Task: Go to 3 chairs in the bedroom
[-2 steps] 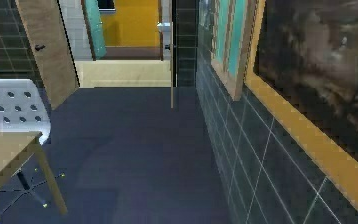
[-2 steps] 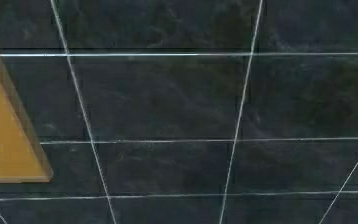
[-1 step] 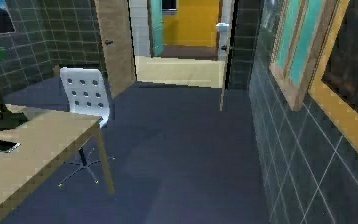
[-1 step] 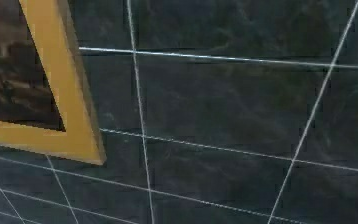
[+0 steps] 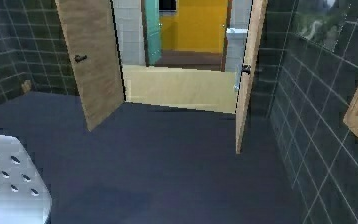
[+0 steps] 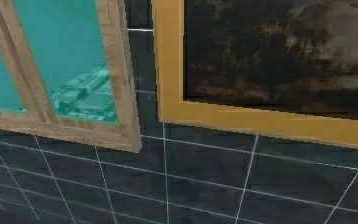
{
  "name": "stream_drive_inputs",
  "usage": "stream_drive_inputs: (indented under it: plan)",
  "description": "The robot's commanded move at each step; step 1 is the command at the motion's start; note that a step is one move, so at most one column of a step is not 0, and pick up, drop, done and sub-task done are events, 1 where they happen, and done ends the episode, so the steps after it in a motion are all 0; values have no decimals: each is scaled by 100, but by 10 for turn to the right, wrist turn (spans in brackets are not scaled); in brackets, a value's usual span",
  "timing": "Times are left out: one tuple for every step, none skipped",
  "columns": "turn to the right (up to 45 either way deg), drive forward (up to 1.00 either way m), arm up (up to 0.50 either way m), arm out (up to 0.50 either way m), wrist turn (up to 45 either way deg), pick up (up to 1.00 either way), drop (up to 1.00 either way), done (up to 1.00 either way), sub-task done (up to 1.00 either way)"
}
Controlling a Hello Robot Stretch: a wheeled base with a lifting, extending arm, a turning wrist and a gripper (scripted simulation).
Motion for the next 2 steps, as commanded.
stream_drive_inputs:
  plan:
    - [0, 20, 0, 0, 0, 0, 0, 0, 0]
    - [-210, 0, 0, 0, 0, 0, 0, 0, 0]
